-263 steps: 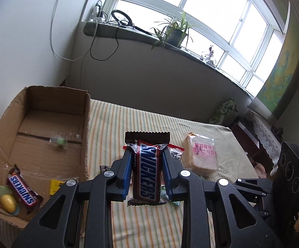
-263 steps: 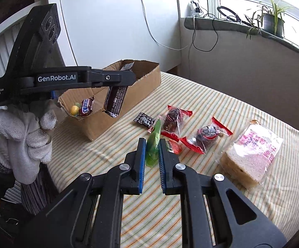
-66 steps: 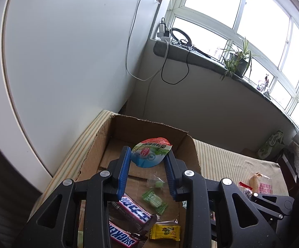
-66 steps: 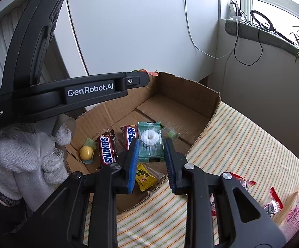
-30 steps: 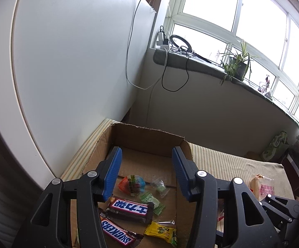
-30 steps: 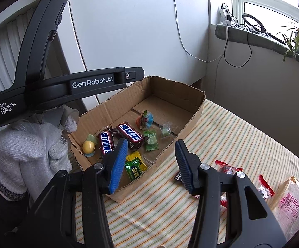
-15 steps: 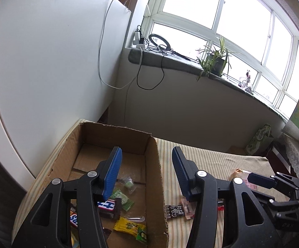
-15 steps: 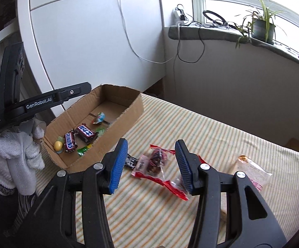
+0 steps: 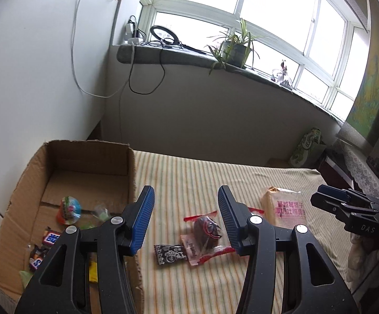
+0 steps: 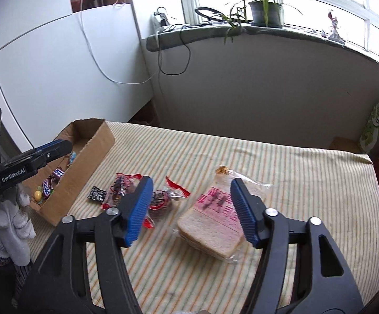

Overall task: Organize snacks
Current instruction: 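Move both tools to the bagged bread loaf, then grasp the bagged bread loaf with the right tool and lift it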

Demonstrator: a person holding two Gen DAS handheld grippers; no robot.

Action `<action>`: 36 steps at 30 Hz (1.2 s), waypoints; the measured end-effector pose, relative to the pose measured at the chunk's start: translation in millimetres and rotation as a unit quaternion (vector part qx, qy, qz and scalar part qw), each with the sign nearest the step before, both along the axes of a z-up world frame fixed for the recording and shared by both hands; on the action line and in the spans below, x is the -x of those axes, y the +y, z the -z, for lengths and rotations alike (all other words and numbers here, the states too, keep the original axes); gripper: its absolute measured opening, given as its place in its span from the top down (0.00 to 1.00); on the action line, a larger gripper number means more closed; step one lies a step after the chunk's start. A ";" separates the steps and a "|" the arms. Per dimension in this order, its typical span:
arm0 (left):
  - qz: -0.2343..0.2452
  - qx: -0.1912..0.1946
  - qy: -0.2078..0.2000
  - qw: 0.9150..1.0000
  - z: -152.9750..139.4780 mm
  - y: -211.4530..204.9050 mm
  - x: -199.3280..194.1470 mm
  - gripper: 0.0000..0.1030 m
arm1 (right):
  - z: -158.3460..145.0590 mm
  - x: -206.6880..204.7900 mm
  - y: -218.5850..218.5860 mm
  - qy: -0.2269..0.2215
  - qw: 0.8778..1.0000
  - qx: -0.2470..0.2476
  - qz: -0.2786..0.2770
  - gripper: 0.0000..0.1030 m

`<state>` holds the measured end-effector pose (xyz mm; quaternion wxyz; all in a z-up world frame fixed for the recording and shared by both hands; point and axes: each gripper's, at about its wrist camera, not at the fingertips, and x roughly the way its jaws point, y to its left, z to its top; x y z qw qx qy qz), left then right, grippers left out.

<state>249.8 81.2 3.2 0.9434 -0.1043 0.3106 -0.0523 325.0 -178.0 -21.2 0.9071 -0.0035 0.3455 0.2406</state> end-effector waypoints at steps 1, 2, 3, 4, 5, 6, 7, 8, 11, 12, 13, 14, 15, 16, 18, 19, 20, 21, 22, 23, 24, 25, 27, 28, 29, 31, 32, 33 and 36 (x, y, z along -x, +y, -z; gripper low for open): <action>0.008 -0.002 0.003 1.000 1.7 -6.9 -1.4 0.52 | 2.9 -2.6 -6.0 0.005 1.000 -0.003 0.008 0.30; 0.018 -0.004 0.004 1.000 2.9 -14.4 -2.3 0.52 | 5.8 -5.5 -11.2 0.012 1.000 -0.007 0.013 0.30; 0.031 -0.004 0.003 0.999 3.3 -22.3 -2.6 0.52 | 9.2 -8.5 -16.1 0.019 1.000 -0.011 0.019 0.30; 0.044 -0.006 0.003 0.999 3.1 -30.5 -3.0 0.52 | 12.7 -12.1 -21.0 0.026 0.999 -0.013 0.027 0.27; 0.058 -0.009 0.003 0.998 3.6 -39.6 -3.5 0.51 | 16.5 -15.9 -25.6 0.034 0.999 -0.018 0.034 0.25; 0.070 -0.011 0.003 0.997 4.2 -47.9 -4.5 0.48 | 21.1 -19.6 -29.8 0.044 0.998 -0.026 0.038 0.25; 0.085 -0.010 0.006 0.996 6.0 -56.9 -5.7 0.38 | 25.3 -23.4 -34.4 0.054 0.997 -0.035 0.040 0.25; 0.101 -0.006 0.011 0.995 7.9 -64.7 -6.6 0.31 | 28.9 -27.8 -38.6 0.065 0.996 -0.044 0.042 0.25; 0.150 0.019 0.029 0.988 14.9 -87.5 -12.0 0.31 | 41.5 -35.7 -47.0 0.089 0.993 -0.066 0.047 0.25; 0.165 0.025 0.035 0.985 17.6 -94.7 -13.9 0.31 | 45.3 -37.9 -49.5 0.095 0.992 -0.072 0.047 0.25; 0.180 0.032 0.041 0.982 20.7 -102.2 -15.9 0.31 | 48.1 -39.8 -51.6 0.100 0.991 -0.078 0.047 0.25; 0.194 0.035 0.047 0.979 23.7 -109.5 -17.4 0.31 | 50.3 -41.3 -53.7 0.104 0.990 -0.085 0.048 0.25; 0.203 0.034 0.052 0.977 26.2 -116.3 -18.8 0.31 | 52.4 -42.4 -56.1 0.107 0.989 -0.091 0.050 0.25; 0.210 0.031 0.054 0.976 28.4 -121.9 -19.8 0.31 | 54.0 -43.4 -58.4 0.110 0.988 -0.096 0.052 0.25; 0.219 0.031 0.061 0.973 32.4 -128.4 -22.6 0.31 | 57.3 -45.9 -61.9 0.116 0.986 -0.108 0.051 0.25; 0.223 0.036 0.066 0.972 34.0 -131.7 -25.4 0.31 | 58.7 -46.9 -63.3 0.118 0.985 -0.113 0.050 0.27; 0.225 0.046 0.072 0.971 35.9 -132.3 -28.5 0.32 | 59.8 -47.8 -63.6 0.121 0.985 -0.116 0.049 0.33; 0.227 0.057 0.079 0.969 38.0 -132.5 -31.7 0.32 | 61.1 -48.8 -63.7 0.124 0.984 -0.118 0.045 0.36; 0.230 0.067 0.087 0.967 40.5 -132.4 -35.1 0.32 | 62.6 -49.3 -63.4 0.128 0.984 -0.120 0.041 0.42; 0.231 0.074 0.093 0.966 43.1 -132.0 -37.7 0.32 | 64.3 -49.2 -63.6 0.131 0.983 -0.121 0.039 0.43; 0.231 0.078 0.099 0.965 45.7 -131.9 -40.2 0.32 | 65.6 -49.3 -63.0 0.133 0.983 -0.121 0.035 0.43; 0.229 0.080 0.105 0.964 48.1 -131.9 -42.4 0.33 | 66.7 -49.5 -62.1 0.135 0.983 -0.122 0.032 0.43; 0.227 0.085 0.115 0.963 52.3 -131.9 -45.9 0.33 | 68.9 -50.0 -60.1 0.138 0.983 -0.123 0.026 0.43; 0.227 0.087 0.119 0.963 54.3 -132.9 -47.8 0.33 | 69.7 -50.0 -58.7 0.139 0.983 -0.122 0.025 0.43; 0.226 0.084 0.123 0.963 56.1 -134.1 -49.1 0.33 | 70.6 -50.0 -57.5 0.140 0.983 -0.121 0.024 0.44; 0.226 0.077 0.128 0.963 59.3 -137.2 -50.2 0.33 | 73.6 -51.2 -55.5 0.143 0.982 -0.118 0.020 0.48; 0.227 0.074 0.131 0.962 61.4 -138.2 -51.3 0.33 | 75.5 -51.9 -54.0 0.147 0.982 -0.115 0.017 0.50; 0.226 0.070 0.135 0.962 63.5 -139.9 -52.6 0.33 | 77.1 -52.5 -53.1 0.149 0.982 -0.113 0.016 0.50; 0.224 0.067 0.144 0.962 68.5 -139.7 -55.7 0.33 | 82.2 -54.6 -51.9 0.158 0.981 -0.111 0.011 0.51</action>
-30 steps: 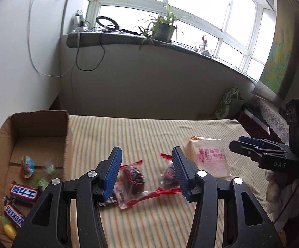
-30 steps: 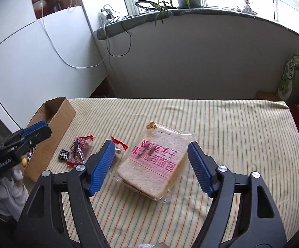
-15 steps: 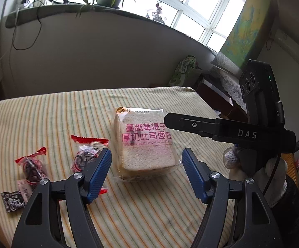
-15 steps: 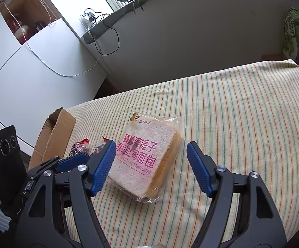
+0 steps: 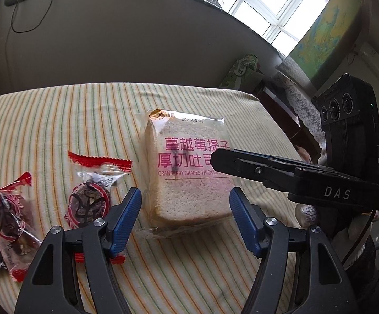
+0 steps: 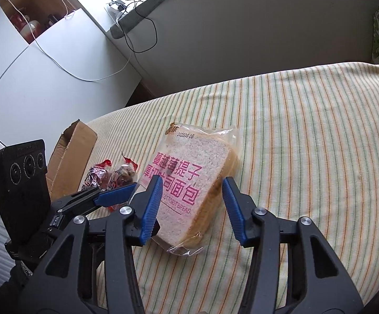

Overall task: Organize snacks
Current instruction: 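Grasp the bagged bread loaf with the right tool and lift it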

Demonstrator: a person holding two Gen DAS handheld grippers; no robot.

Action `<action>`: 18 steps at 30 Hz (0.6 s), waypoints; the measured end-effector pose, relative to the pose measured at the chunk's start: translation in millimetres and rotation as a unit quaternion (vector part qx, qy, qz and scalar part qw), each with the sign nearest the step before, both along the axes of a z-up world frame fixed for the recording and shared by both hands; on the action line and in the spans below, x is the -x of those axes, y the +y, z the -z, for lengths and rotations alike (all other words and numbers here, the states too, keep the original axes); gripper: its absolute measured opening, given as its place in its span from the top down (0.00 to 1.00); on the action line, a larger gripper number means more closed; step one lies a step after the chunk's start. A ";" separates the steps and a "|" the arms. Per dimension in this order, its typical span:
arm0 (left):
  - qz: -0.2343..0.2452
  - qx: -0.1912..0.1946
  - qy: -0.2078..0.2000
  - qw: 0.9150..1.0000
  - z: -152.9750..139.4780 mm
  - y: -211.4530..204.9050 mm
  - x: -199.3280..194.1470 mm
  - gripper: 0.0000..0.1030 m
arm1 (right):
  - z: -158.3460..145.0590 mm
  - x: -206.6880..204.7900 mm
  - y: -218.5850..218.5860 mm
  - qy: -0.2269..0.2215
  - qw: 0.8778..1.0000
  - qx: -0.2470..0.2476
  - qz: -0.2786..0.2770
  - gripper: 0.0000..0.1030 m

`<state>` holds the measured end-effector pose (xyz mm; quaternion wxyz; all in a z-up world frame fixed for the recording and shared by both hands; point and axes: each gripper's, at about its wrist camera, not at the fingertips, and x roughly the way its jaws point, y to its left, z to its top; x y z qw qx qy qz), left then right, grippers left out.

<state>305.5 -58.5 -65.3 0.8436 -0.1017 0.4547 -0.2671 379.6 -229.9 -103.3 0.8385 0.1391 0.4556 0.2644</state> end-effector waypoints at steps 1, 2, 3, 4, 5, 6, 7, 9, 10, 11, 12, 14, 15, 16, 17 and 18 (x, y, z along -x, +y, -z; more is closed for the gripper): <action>0.002 -0.002 0.002 1.000 2.1 -7.7 -6.8 0.33 | 2.4 -1.0 1.0 0.006 1.000 0.002 -0.002 0.51; 0.005 -0.004 0.003 1.000 2.6 -9.3 -7.7 0.33 | 4.4 -1.5 1.3 0.008 1.000 0.000 -0.003 0.51; 0.006 -0.006 0.002 1.000 2.5 -11.2 -7.8 0.33 | 5.9 -1.6 1.6 0.009 1.000 -0.002 -0.002 0.51; 0.009 -0.010 -0.001 1.000 2.4 -13.8 -7.2 0.33 | 5.9 -1.4 1.7 0.010 1.000 -0.003 -0.002 0.51; 0.012 -0.016 -0.005 1.000 2.2 -18.8 -7.6 0.33 | 5.4 -0.8 2.6 0.009 1.000 -0.001 -0.003 0.52; 0.014 -0.022 -0.009 1.000 2.0 -21.4 -6.3 0.33 | 5.0 -0.2 3.0 0.008 1.000 0.001 -0.004 0.53; 0.014 -0.029 -0.014 0.999 1.3 -23.8 -5.2 0.34 | 4.1 0.9 4.3 0.006 1.000 0.004 -0.004 0.53; 0.011 -0.038 -0.024 0.999 -0.5 -27.6 -2.7 0.38 | 2.2 2.8 6.4 0.003 1.000 0.011 -0.002 0.53; 0.010 -0.043 -0.027 0.999 -1.2 -29.0 -2.1 0.40 | 1.1 3.7 7.1 0.002 1.000 0.012 -0.001 0.53; 0.009 -0.047 -0.031 0.998 -2.4 -30.0 -1.5 0.42 | -0.1 4.4 7.5 0.001 1.000 0.011 0.000 0.53; 0.009 -0.050 -0.035 0.998 -3.4 -30.6 -0.8 0.43 | -1.9 5.0 9.1 0.001 1.000 0.009 0.001 0.53; 0.006 -0.057 -0.044 0.997 -7.0 -30.1 2.5 0.43 | -5.5 6.7 9.9 0.000 1.000 0.006 0.002 0.54; 0.004 -0.060 -0.050 0.997 -9.1 -30.3 3.9 0.44 | -7.8 7.6 10.2 -0.002 1.000 0.005 0.002 0.54; 0.001 -0.062 -0.055 0.997 -11.0 -28.9 5.5 0.44 | -10.4 8.7 10.6 -0.005 1.000 0.004 0.003 0.54; -0.004 -0.062 -0.059 0.996 -13.6 -27.6 6.8 0.44 | -13.5 9.4 11.9 -0.007 1.000 0.003 0.003 0.54; -0.008 -0.061 -0.063 0.996 -16.8 -26.3 8.1 0.44 | -17.3 10.4 13.5 -0.010 1.000 0.002 0.004 0.54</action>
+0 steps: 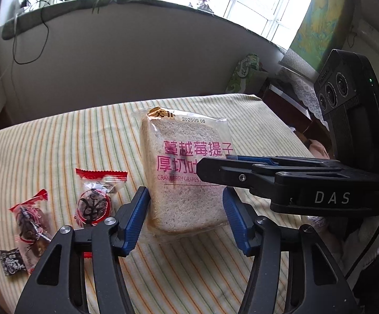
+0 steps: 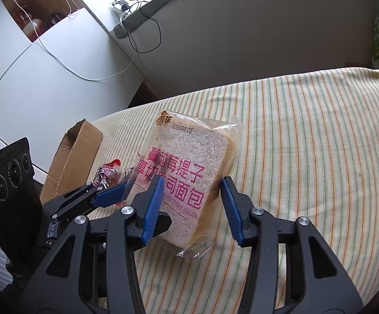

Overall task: Organize snacks
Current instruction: 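Grasp the bagged bread loaf with the right tool and lift it, then carry the bread loaf into the box and open the right tool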

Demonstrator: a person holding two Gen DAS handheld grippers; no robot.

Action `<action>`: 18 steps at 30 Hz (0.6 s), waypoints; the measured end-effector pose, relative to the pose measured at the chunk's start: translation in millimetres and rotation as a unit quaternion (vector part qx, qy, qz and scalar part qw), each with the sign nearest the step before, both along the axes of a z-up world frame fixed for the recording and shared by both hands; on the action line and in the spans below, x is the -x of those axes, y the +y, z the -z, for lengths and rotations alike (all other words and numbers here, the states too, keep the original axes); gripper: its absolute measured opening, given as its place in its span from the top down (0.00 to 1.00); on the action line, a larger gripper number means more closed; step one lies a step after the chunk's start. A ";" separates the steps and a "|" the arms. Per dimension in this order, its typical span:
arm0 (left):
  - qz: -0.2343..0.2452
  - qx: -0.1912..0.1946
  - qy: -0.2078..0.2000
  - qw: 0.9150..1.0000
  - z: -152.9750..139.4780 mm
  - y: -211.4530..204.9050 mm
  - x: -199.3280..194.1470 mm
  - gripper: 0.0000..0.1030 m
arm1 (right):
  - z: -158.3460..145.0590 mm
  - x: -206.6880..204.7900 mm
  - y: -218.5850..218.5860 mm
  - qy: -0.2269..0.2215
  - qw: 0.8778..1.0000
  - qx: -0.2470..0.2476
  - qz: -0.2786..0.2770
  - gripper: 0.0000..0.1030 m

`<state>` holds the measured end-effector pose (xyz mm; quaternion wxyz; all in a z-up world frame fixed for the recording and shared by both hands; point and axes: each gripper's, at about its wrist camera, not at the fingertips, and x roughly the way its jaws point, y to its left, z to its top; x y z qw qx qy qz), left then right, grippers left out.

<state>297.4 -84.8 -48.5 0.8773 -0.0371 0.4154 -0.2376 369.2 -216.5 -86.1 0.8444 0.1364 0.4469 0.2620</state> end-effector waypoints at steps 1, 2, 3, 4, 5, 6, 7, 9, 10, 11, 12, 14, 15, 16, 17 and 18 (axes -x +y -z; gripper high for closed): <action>-0.002 0.001 -0.005 1.000 -3.2 1.4 2.2 0.44 | -3.9 0.9 1.7 -0.004 1.000 -0.001 0.000 0.54; -0.005 -0.001 -0.012 1.000 -6.6 3.2 3.9 0.44 | -8.3 1.5 3.9 -0.007 1.000 -0.003 0.000 0.54; -0.007 -0.004 -0.019 1.000 -10.3 4.0 5.8 0.44 | -12.9 1.9 5.8 -0.011 1.000 -0.004 -0.002 0.54; -0.009 -0.007 -0.027 1.000 -13.6 6.1 7.9 0.44 | -17.3 2.7 8.7 -0.015 1.000 -0.004 -0.004 0.54; -0.013 -0.010 -0.034 0.999 -17.2 7.8 10.0 0.44 | -22.2 3.4 12.3 -0.019 1.000 -0.003 -0.006 0.54; -0.016 -0.010 -0.040 0.999 -20.9 10.3 11.8 0.44 | -27.1 4.3 15.4 -0.024 1.000 -0.002 -0.008 0.54; -0.019 -0.008 -0.044 0.999 -23.9 15.4 13.1 0.44 | -31.7 5.1 19.6 -0.029 1.000 -0.001 -0.011 0.54; -0.026 0.000 -0.048 0.999 -30.4 24.4 15.0 0.44 | -40.0 6.4 27.0 -0.036 0.999 0.000 -0.016 0.54; -0.030 0.004 -0.051 0.998 -33.5 28.9 15.6 0.44 | -44.3 7.2 31.0 -0.039 0.999 -0.001 -0.019 0.54; -0.033 0.008 -0.054 0.998 -36.8 33.9 17.1 0.44 | -48.3 8.0 35.5 -0.043 0.999 -0.001 -0.022 0.54; -0.037 0.012 -0.057 0.998 -40.3 37.0 17.7 0.44 | -52.6 9.1 39.6 -0.046 0.999 0.000 -0.025 0.54; -0.043 0.017 -0.066 0.997 -47.5 44.7 21.3 0.44 | -59.3 11.0 47.6 -0.050 0.998 -0.002 -0.031 0.54; -0.047 0.020 -0.070 0.996 -50.8 51.2 24.4 0.44 | -62.6 12.1 51.6 -0.053 0.998 -0.004 -0.035 0.54; -0.051 0.021 -0.074 0.996 -53.6 57.4 27.4 0.44 | -65.9 13.5 57.4 -0.056 0.998 -0.002 -0.038 0.54; -0.054 0.023 -0.078 0.995 -55.7 63.0 29.6 0.44 | -69.5 14.8 62.7 -0.060 0.997 0.000 -0.041 0.54; -0.058 0.025 -0.081 0.995 -58.1 66.8 32.5 0.44 | -72.4 15.9 68.0 -0.063 0.997 0.001 -0.044 0.54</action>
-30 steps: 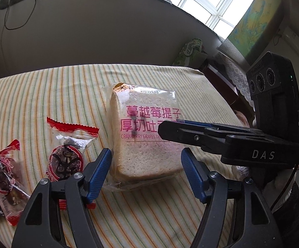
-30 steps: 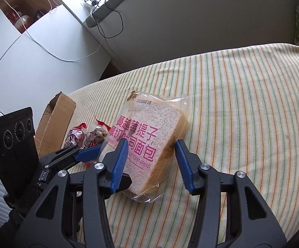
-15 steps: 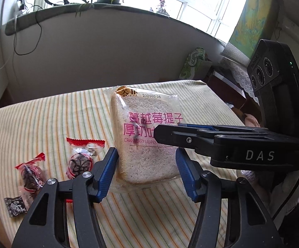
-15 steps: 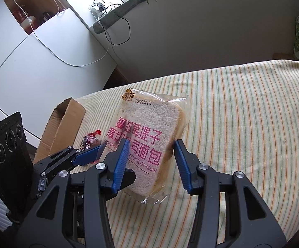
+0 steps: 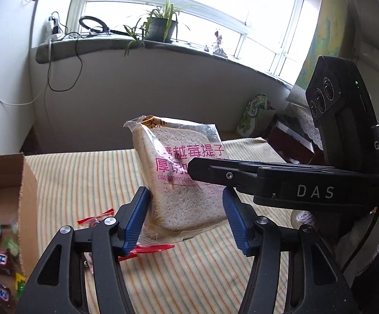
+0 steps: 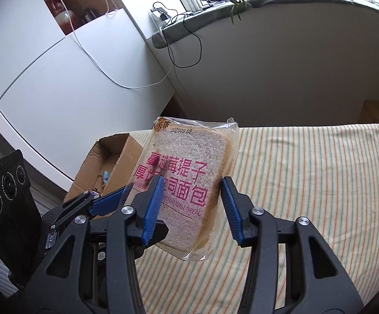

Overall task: Organize snacks
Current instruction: 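Carry the bread loaf into the box and open the right tool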

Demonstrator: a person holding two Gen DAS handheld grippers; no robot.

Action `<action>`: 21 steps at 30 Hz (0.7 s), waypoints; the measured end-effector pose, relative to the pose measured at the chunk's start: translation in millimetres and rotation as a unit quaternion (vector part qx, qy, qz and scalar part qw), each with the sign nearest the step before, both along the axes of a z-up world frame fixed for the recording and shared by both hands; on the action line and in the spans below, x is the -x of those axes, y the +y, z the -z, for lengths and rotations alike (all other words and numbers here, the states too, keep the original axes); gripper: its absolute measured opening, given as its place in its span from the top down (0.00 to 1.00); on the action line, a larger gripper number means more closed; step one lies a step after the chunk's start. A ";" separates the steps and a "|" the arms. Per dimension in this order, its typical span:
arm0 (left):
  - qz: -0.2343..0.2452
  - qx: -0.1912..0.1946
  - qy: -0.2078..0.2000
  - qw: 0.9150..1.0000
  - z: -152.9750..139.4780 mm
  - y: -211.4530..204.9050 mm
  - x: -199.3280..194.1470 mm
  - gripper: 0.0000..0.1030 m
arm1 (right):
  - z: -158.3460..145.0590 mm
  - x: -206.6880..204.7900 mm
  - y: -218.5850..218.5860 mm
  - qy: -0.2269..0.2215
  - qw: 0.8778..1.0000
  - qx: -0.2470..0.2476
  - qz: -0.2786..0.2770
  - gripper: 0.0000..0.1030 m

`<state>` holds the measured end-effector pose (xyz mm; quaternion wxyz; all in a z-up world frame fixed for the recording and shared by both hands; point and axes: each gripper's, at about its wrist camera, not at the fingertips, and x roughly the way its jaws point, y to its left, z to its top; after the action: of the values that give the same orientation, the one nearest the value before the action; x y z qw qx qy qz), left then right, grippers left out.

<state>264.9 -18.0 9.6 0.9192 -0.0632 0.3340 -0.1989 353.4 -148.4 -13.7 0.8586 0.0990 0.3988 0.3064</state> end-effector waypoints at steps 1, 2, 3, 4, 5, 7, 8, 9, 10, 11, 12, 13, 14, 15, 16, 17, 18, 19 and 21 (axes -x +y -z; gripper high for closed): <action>-0.004 0.002 -0.002 1.000 -2.4 1.8 1.3 0.44 | -2.8 0.9 5.6 -0.002 1.000 0.001 -0.003 0.54; -0.008 0.005 -0.004 1.000 -3.8 6.9 2.7 0.44 | -5.2 1.7 10.8 -0.004 1.000 0.002 -0.007 0.54; -0.012 0.007 -0.006 1.000 -5.2 11.6 4.1 0.44 | -7.2 2.5 15.7 -0.006 1.000 0.004 -0.011 0.54; -0.016 0.010 -0.008 1.000 -5.3 16.0 5.3 0.44 | -9.4 3.2 21.1 -0.007 1.000 0.004 -0.015 0.54; -0.020 0.013 -0.010 1.000 -6.1 21.5 6.4 0.44 | -11.7 4.0 26.9 -0.008 1.000 0.005 -0.018 0.54; -0.028 0.018 -0.013 0.999 -7.6 32.4 11.1 0.44 | -15.2 5.8 39.7 -0.011 1.000 0.009 -0.026 0.54; -0.032 0.020 -0.015 0.999 -8.2 38.0 13.0 0.44 | -17.1 6.8 46.4 -0.013 0.999 0.011 -0.031 0.54; -0.036 0.022 -0.017 0.999 -8.8 43.8 14.6 0.44 | -18.6 7.7 53.6 -0.015 0.999 0.014 -0.036 0.54; -0.041 0.025 -0.017 0.999 -9.1 49.9 16.2 0.44 | -20.0 8.4 60.9 -0.017 0.999 0.018 -0.041 0.54; -0.045 0.029 -0.017 0.998 -9.2 54.6 19.0 0.44 | -21.5 9.3 68.3 -0.019 0.999 0.020 -0.046 0.54; -0.050 0.032 -0.018 0.998 -9.2 61.3 20.5 0.44 | -22.7 10.0 75.7 -0.021 0.998 0.022 -0.051 0.54; -0.056 0.034 -0.019 0.998 -9.3 67.8 22.0 0.45 | -23.8 10.3 82.9 -0.022 0.998 0.024 -0.056 0.54; -0.060 0.035 -0.020 0.997 -9.7 73.0 23.0 0.45 | -24.6 10.4 90.0 -0.023 0.998 0.025 -0.061 0.54; -0.065 0.036 -0.020 0.997 -9.9 79.5 24.9 0.45 | -25.0 10.6 96.7 -0.023 0.997 0.024 -0.065 0.54; -0.071 0.036 -0.021 0.997 -10.0 85.2 25.9 0.45 | -25.7 10.7 104.1 -0.024 0.997 0.025 -0.071 0.54; -0.076 0.037 -0.023 0.996 -10.2 91.2 27.1 0.45 | -26.2 10.7 111.2 -0.025 0.996 0.025 -0.076 0.54; -0.083 0.038 -0.024 0.996 -10.0 97.5 28.7 0.45 | -26.9 10.7 118.8 -0.026 0.996 0.025 -0.082 0.54; -0.089 0.037 -0.025 0.995 -10.4 103.4 30.4 0.45 | -26.8 10.7 126.6 -0.027 0.995 0.026 -0.088 0.54; -0.101 0.034 -0.028 0.994 -10.3 114.6 33.1 0.45 | -26.6 10.1 141.7 -0.029 0.994 0.028 -0.102 0.54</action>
<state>231.7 96.6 19.9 0.9409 -0.1219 0.2931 -0.1180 343.3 -6.7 13.0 0.8365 0.0253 0.3903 0.3839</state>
